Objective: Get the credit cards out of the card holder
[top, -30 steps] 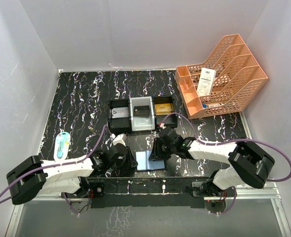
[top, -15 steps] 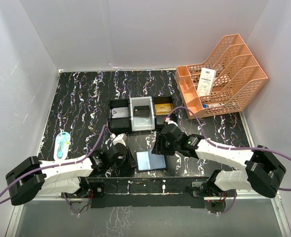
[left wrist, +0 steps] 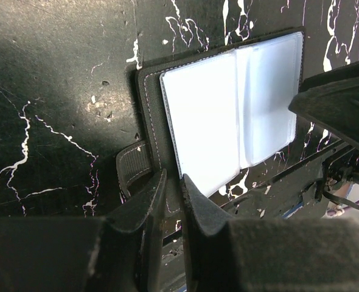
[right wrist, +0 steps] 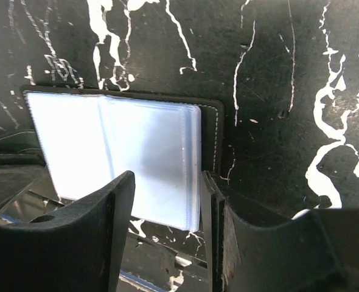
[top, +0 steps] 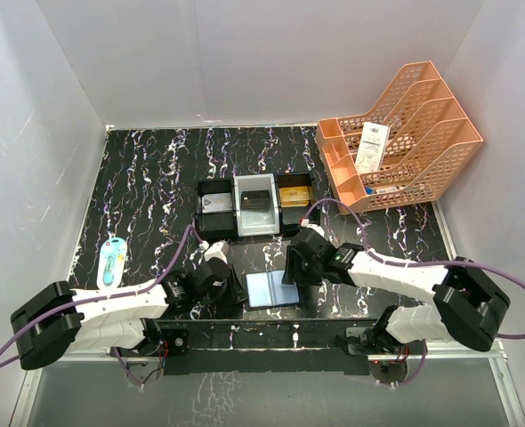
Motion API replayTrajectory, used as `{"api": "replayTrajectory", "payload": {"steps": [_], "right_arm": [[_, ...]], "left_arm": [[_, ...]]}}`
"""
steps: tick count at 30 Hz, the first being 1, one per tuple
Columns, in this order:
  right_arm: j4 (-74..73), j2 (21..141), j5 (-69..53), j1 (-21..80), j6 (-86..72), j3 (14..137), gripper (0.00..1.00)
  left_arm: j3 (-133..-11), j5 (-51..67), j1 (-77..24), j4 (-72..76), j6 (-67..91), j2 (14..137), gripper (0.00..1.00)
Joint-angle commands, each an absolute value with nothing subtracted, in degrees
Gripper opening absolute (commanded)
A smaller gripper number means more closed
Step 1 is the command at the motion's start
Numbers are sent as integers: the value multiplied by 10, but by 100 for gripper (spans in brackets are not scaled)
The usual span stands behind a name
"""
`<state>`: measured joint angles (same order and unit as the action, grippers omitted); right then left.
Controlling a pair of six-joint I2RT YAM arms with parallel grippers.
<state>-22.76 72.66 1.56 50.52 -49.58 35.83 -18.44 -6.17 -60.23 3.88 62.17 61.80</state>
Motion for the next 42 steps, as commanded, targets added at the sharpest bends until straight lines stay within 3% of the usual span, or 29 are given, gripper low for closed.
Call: {"api": "replayTrajectory", "payload": {"steps": [1, 8, 15, 27, 34, 39, 42], "right_arm": [[-205, 748, 20, 507, -492, 353, 45], [-146, 761, -38, 507, -491, 337, 36], [-99, 769, -95, 507, -484, 347, 13], [-21, 768, -163, 507, -507, 331, 10], [-151, 746, -46, 507, -468, 378, 20], [-236, 702, 60, 507, -446, 413, 42], [-252, 669, 99, 507, -433, 424, 53]], "left_arm": [[-193, -53, -604, 42, 615, 624, 14], [-195, -44, -604, 52, 610, 640, 14], [-204, -33, -604, 63, 605, 664, 11], [-207, -31, -604, 60, 603, 670, 8], [-209, -42, -604, 39, 605, 641, 11], [-212, -52, -604, 16, 604, 599, 24], [-222, -59, -604, 2, 598, 570, 39]]}}
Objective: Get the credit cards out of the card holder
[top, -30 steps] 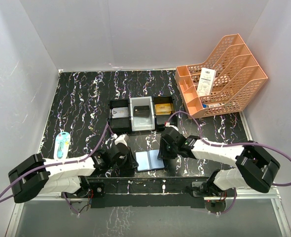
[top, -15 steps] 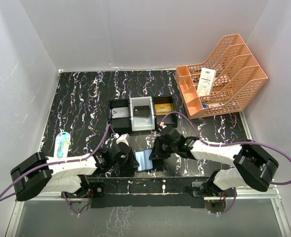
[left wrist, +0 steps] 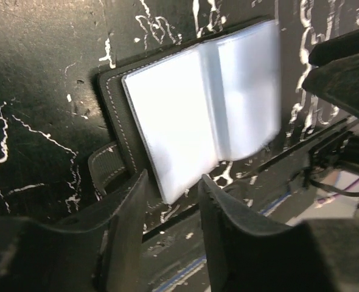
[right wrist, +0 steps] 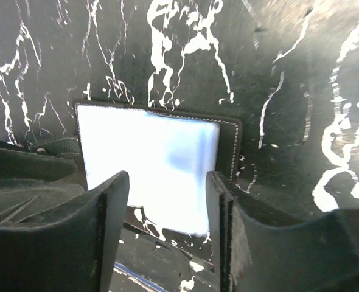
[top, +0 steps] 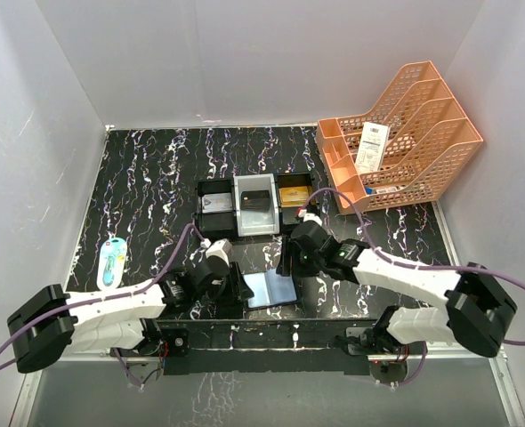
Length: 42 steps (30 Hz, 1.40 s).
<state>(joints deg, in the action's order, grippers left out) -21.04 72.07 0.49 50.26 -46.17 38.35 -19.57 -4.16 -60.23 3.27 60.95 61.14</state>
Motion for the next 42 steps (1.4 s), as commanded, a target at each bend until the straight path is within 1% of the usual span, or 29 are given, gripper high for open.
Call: {"api": "replayTrajectory", "payload": {"steps": [1, 4, 7, 11, 16, 17, 22, 25, 29, 33, 37, 40, 42], "right_arm": [[-255, 658, 109, 506, -430, 427, 55], [-263, 632, 137, 506, -420, 436, 60], [-259, 610, 157, 506, -411, 439, 64], [-219, 578, 162, 506, -388, 427, 79], [-169, 534, 185, 506, -353, 424, 90], [-155, 522, 192, 506, -341, 417, 92], [-70, 461, 232, 506, -278, 386, 98], [-40, 436, 265, 506, -236, 377, 98], [-23, 438, 310, 506, -177, 381, 98], [-4, 460, 333, 506, -119, 391, 98], [-7, 488, 346, 506, -85, 413, 98], [-33, 511, 314, 505, -106, 430, 98], [-63, 531, 275, 505, -152, 442, 98]], "left_arm": [[-227, -62, -604, -5, 596, 558, 43], [-248, -72, -604, -37, 585, 540, 51], [-273, -82, -604, -84, 571, 528, 62], [-299, -103, -604, -132, 550, 516, 81], [-354, -169, -604, -207, 508, 513, 97], [-368, -183, -604, -220, 497, 513, 98], [-430, -270, -604, -276, 440, 514, 99], [-457, -323, -604, -298, 412, 515, 99], [-481, -376, -594, -306, 366, 512, 99], [-489, -371, -555, -294, 321, 519, 99], [-499, -307, -470, -304, 298, 527, 99], [-496, -275, -411, -307, 297, 526, 99], [-496, -251, -384, -309, 296, 528, 99]]}}
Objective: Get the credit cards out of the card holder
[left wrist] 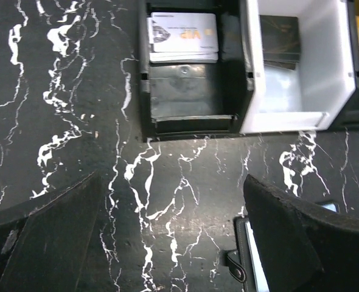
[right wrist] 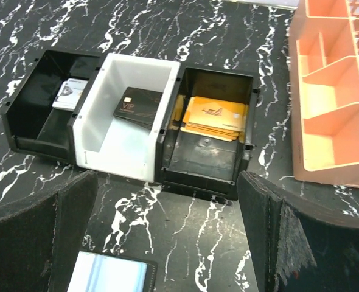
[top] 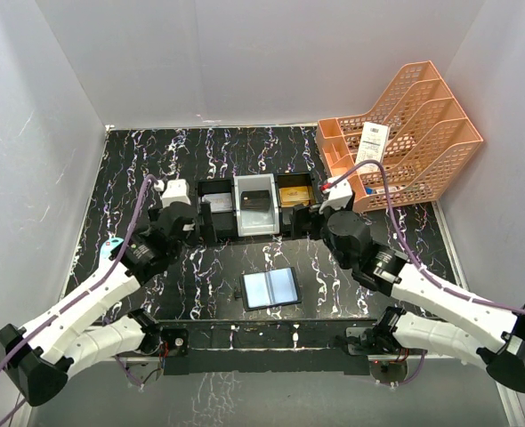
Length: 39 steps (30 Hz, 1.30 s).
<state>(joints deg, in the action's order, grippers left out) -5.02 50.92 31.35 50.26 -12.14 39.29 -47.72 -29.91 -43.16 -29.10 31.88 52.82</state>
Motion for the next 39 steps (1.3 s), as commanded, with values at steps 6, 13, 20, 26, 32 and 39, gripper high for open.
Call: {"api": "replayTrajectory", "payload": {"steps": [6, 13, 20, 26, 32, 39], "right_arm": [[-132, 588, 58, 505, -313, 422, 89], [-154, 639, -18, 506, -441, 352, 67], [-151, 704, -28, 506, -443, 347, 51], [-160, 722, 4, 506, -458, 338, 49], [-150, 736, -8, 507, -459, 318, 49], [-97, 723, -47, 506, -469, 282, 39]], "left_arm": [[-497, -214, -352, -335, 325, 522, 99], [-474, -164, -352, -338, 358, 478, 99], [-409, 119, -353, -171, 427, 497, 87], [-394, 62, -497, -141, 479, 580, 84], [-371, 10, -554, -141, 529, 652, 67], [-319, 9, -570, -78, 563, 704, 46]]}}
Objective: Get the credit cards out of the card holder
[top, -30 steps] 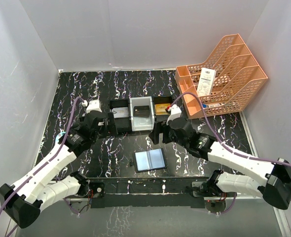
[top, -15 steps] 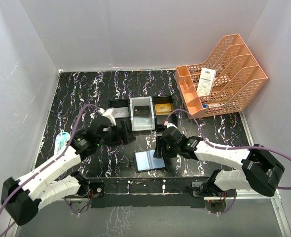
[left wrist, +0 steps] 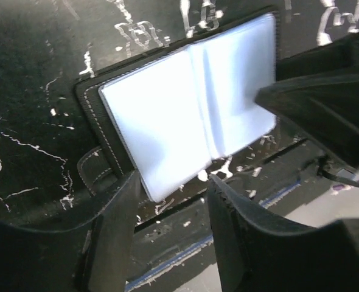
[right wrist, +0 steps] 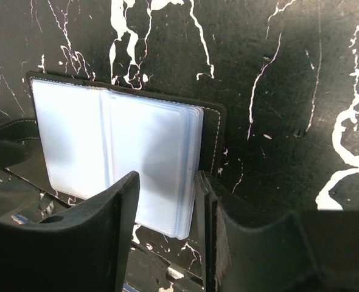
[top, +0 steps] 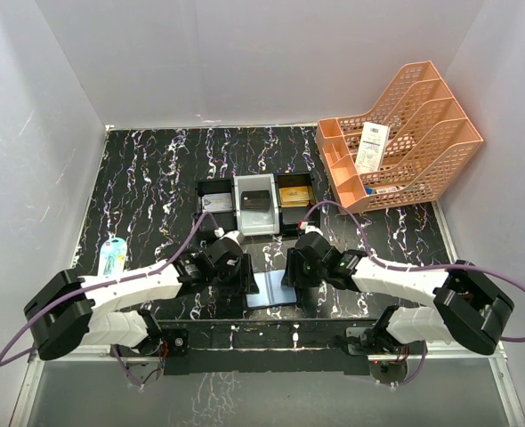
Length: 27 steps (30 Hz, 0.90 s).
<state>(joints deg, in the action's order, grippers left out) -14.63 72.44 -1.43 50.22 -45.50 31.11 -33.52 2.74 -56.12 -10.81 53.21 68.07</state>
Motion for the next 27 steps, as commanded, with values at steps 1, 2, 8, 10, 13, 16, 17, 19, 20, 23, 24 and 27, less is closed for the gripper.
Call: {"api": "replayTrajectory", "payload": {"steps": [1, 2, 8, 10, 13, 16, 17, 19, 20, 23, 24, 27], "right_arm": [[-85, 722, -58, 506, -470, 280, 36], [-74, 724, -69, 506, -471, 278, 32], [-25, 729, -117, 506, -479, 284, 18], [-4, 728, -132, 506, -482, 286, 18], [23, 732, -155, 506, -485, 286, 18], [25, 738, -160, 506, -500, 290, 19], [19, 739, -154, 506, -499, 293, 20], [2, 738, -136, 506, -497, 297, 22], [-9, 736, -126, 506, -495, 301, 22], [-55, 728, -85, 506, -492, 314, 27], [-82, 725, -58, 506, -475, 323, 29], [-159, 704, 35, 506, -452, 348, 34]], "left_arm": [[-313, 8, -573, -66, 565, 710, 43], [-305, 9, -575, -51, 569, 715, 40], [-277, 9, -587, -1, 591, 755, 29], [-277, 6, -591, 0, 592, 760, 28], [-275, 2, -594, -1, 594, 760, 27], [-274, -2, -594, -6, 593, 753, 26], [-274, -4, -594, -9, 593, 751, 26], [-276, -7, -594, -14, 593, 744, 25], [-277, -9, -594, -14, 593, 741, 25], [-281, -16, -595, -23, 592, 728, 24], [-285, -21, -594, -30, 591, 721, 24], [-305, -45, -594, -70, 580, 697, 30]]}}
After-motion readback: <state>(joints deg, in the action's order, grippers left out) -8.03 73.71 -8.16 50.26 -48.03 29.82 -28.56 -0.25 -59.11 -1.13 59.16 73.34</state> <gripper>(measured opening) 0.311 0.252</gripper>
